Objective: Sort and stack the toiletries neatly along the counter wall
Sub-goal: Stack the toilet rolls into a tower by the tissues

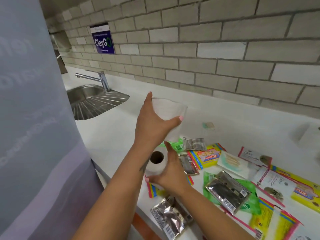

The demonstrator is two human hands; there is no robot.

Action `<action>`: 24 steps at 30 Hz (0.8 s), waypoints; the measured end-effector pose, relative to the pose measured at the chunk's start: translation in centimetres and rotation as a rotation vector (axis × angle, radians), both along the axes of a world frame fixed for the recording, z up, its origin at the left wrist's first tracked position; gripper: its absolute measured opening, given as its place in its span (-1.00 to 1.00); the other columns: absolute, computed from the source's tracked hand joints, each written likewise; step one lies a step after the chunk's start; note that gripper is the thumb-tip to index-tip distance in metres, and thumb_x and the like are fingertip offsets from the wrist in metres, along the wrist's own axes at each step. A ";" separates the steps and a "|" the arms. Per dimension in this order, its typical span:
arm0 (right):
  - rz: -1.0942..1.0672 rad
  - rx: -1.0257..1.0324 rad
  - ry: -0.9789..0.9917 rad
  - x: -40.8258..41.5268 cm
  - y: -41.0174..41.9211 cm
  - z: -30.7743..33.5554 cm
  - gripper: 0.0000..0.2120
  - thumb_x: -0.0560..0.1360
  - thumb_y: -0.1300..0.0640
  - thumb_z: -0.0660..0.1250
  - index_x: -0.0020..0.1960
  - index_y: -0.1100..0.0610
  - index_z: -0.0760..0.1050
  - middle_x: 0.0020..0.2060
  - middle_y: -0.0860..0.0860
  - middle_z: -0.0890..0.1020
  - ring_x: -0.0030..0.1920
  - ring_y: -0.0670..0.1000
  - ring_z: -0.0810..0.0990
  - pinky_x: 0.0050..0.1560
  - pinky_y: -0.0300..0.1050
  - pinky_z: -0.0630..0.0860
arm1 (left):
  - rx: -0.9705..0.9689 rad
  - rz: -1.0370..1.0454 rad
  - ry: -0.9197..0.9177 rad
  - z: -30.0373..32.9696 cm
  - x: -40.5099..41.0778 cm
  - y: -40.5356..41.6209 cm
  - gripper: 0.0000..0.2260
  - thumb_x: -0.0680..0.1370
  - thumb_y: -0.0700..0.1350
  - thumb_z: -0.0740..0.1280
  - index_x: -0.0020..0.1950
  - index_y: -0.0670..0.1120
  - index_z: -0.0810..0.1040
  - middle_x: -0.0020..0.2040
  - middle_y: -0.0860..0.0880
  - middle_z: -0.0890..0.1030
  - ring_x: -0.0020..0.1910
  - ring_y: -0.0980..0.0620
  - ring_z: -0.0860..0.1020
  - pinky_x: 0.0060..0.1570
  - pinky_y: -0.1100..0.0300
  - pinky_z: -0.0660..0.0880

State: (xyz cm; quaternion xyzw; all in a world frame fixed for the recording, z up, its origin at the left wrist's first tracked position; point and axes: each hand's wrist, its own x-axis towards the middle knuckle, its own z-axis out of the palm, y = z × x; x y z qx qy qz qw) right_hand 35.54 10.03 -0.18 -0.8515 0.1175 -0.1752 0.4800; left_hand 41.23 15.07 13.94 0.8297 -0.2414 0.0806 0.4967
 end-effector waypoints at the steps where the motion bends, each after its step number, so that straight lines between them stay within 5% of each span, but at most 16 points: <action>1: -0.009 0.011 0.003 0.2 0.1 -0.1 0.16 0.14 -0.02 0.61 0.51 -0.02 -0.05 0.43 -0.07 0.22 0.42 -0.06 0.22 0.29 -0.30 0.19 | -0.001 0.000 -0.001 0.0 0.1 0.0 -0.03 0.28 0.11 0.53 0.53 0.05 0.03 0.47 0.06 0.28 0.42 0.08 0.28 0.23 0.29 0.23; 6: -0.044 0.050 -0.044 0.1 -0.4 0.2 0.03 0.20 0.04 0.58 0.49 -0.05 0.03 0.31 -0.08 0.37 0.29 -0.09 0.39 0.17 -0.28 0.35 | -0.009 -0.013 -0.009 0.1 0.1 -0.4 -0.03 0.29 0.11 0.54 0.53 0.06 0.03 0.48 0.07 0.25 0.43 0.09 0.26 0.22 0.30 0.22; 9: -0.078 0.074 -0.094 -0.6 -1.2 0.8 -0.15 0.19 0.06 0.57 0.29 -0.25 0.15 0.10 -0.25 0.42 0.06 -0.29 0.39 0.02 -0.48 0.36 | -0.024 -0.031 -0.018 0.1 0.1 -1.3 -0.03 0.28 0.11 0.54 0.53 0.05 0.04 0.49 0.08 0.24 0.44 0.09 0.26 0.26 0.28 0.23; 14: -0.171 0.066 -0.088 -2.3 -4.1 1.7 0.01 0.10 -0.15 0.47 0.44 -0.03 0.10 0.32 -0.07 0.39 0.32 -0.04 0.40 0.27 -0.01 0.42 | -0.066 -0.080 -0.025 0.4 -0.7 -4.0 -0.04 0.29 0.10 0.54 0.53 0.04 0.05 0.49 0.08 0.24 0.44 0.09 0.25 0.24 0.32 0.20; 20: -0.303 0.058 -0.125 -5.7 -8.9 2.8 0.00 0.11 -0.13 0.48 0.44 -0.11 0.06 0.34 -0.10 0.37 0.32 -0.07 0.39 0.29 -0.03 0.40 | -0.115 -0.177 -0.030 0.7 -2.5 -8.8 -0.06 0.30 0.09 0.54 0.52 0.05 0.06 0.49 0.07 0.25 0.43 0.08 0.26 0.26 0.30 0.22; 24: -0.395 0.062 -0.142 -8.9 -12.6 3.5 0.02 0.15 0.02 0.56 0.46 -0.09 0.05 0.32 -0.10 0.37 0.30 -0.11 0.40 0.26 -0.23 0.37 | -0.156 -0.248 -0.018 0.9 -4.1 -12.1 -0.05 0.29 0.10 0.53 0.53 0.04 0.05 0.49 0.04 0.26 0.43 0.05 0.27 0.39 0.14 0.27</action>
